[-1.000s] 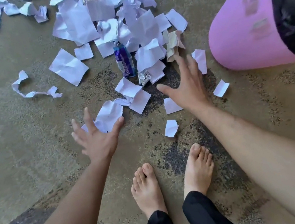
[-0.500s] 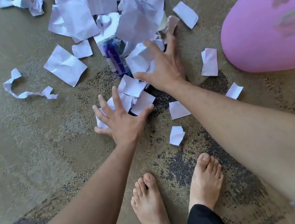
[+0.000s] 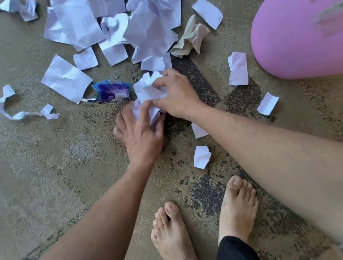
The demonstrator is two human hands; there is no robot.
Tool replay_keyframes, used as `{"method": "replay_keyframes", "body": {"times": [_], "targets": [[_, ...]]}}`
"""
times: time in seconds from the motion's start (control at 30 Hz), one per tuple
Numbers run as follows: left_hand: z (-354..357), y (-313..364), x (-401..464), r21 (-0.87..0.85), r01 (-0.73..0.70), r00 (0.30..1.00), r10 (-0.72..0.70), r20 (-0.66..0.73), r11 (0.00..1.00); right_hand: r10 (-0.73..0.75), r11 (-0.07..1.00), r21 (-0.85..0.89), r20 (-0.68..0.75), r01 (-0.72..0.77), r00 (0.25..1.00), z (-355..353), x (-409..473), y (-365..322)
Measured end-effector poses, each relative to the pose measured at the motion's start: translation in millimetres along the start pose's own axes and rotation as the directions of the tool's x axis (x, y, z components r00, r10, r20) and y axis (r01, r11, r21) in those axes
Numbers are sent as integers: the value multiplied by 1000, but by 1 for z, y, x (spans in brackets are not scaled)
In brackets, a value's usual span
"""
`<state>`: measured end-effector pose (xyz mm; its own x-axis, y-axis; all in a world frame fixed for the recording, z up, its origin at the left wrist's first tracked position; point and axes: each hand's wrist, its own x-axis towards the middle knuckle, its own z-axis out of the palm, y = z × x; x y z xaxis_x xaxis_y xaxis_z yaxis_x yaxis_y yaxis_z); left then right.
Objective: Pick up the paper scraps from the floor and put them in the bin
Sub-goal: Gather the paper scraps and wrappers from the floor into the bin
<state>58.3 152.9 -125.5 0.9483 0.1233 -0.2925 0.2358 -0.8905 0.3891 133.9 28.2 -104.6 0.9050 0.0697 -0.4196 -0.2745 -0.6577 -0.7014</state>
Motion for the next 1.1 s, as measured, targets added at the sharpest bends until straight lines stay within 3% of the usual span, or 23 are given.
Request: {"method": "replay_keyframes", "body": {"times": [0.1, 0.27, 0.47, 0.7, 0.9, 1.1], "targets": [[-6, 3, 5, -21, -68, 997, 69, 25, 997, 103, 991, 89, -6, -102, 995, -8, -12, 3], [-30, 13, 5, -176, -25, 997, 37, 62, 984, 277, 917, 296, 7, -267, 961, -21, -44, 12], [-83, 45, -12, -420, 210, 977, -170, 131, 883, 380, 786, 513, 38, -344, 924, -56, -91, 1], [-152, 111, -31, -684, 253, 967, -197, 160, 684, 391, 634, 735, -35, -241, 920, -125, -143, -47], [-213, 197, -36, -861, 142, 990, -46, 137, 488, 429, 572, 816, -213, -81, 878, -210, -186, -90], [-248, 277, -35, -896, 25, 981, 160, 106, 442, 508, 483, 875, -313, 36, 802, -290, -206, -98]]}}
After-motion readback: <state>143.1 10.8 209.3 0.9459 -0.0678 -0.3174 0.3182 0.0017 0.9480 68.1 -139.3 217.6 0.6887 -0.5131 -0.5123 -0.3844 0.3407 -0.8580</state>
